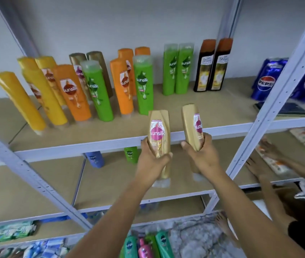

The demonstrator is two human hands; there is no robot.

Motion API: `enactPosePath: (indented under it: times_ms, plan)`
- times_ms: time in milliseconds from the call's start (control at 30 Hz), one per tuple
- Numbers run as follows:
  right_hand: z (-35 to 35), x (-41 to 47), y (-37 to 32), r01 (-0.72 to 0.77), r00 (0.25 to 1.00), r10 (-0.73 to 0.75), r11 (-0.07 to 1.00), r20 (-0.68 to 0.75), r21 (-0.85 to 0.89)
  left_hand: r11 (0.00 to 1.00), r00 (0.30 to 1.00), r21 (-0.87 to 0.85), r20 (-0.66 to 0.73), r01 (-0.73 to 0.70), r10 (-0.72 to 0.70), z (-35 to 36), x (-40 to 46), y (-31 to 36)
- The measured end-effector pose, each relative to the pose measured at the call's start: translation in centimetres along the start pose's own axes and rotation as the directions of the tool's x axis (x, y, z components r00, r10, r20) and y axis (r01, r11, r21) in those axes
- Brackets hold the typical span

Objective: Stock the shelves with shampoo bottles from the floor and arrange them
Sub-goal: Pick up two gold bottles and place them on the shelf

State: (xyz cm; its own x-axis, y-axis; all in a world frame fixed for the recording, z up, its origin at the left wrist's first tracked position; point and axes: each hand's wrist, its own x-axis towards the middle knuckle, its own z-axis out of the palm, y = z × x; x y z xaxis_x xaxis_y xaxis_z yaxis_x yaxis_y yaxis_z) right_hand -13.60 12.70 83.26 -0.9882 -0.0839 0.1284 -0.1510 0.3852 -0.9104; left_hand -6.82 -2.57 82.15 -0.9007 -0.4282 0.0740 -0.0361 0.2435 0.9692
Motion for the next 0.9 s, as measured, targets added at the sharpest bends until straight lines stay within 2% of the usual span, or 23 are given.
enactPosePath:
  times_ms: [167, 333, 533, 900]
  plan:
    - [-1.9, 6.2, -2.9, 0.083, 0.995, -0.082, 0.996, -0.055, 0.016, 0.989, 0.990, -0.042, -0.030, -0.139, 0.138, 2.7, 5.2, 4.5]
    - [-2.1, 12.2, -4.7, 0.129, 0.992, -0.127, 0.988, -0.023, 0.080, 0.980, 0.977, -0.053, -0.102, -0.193, 0.187, 4.6, 10.8, 7.4]
    - [-0.1, 17.6, -4.7, 0.170, 0.985, -0.171, 0.977, -0.002, 0.132, 0.969, 0.964, -0.113, -0.177, -0.220, 0.198, 6.1, 16.4, 7.2]
    - [2.0, 22.2, -3.0, 0.194, 0.981, -0.195, 0.966, -0.012, 0.171, 0.965, 0.963, -0.151, -0.200, -0.214, 0.183, 7.2, 21.1, 5.2]
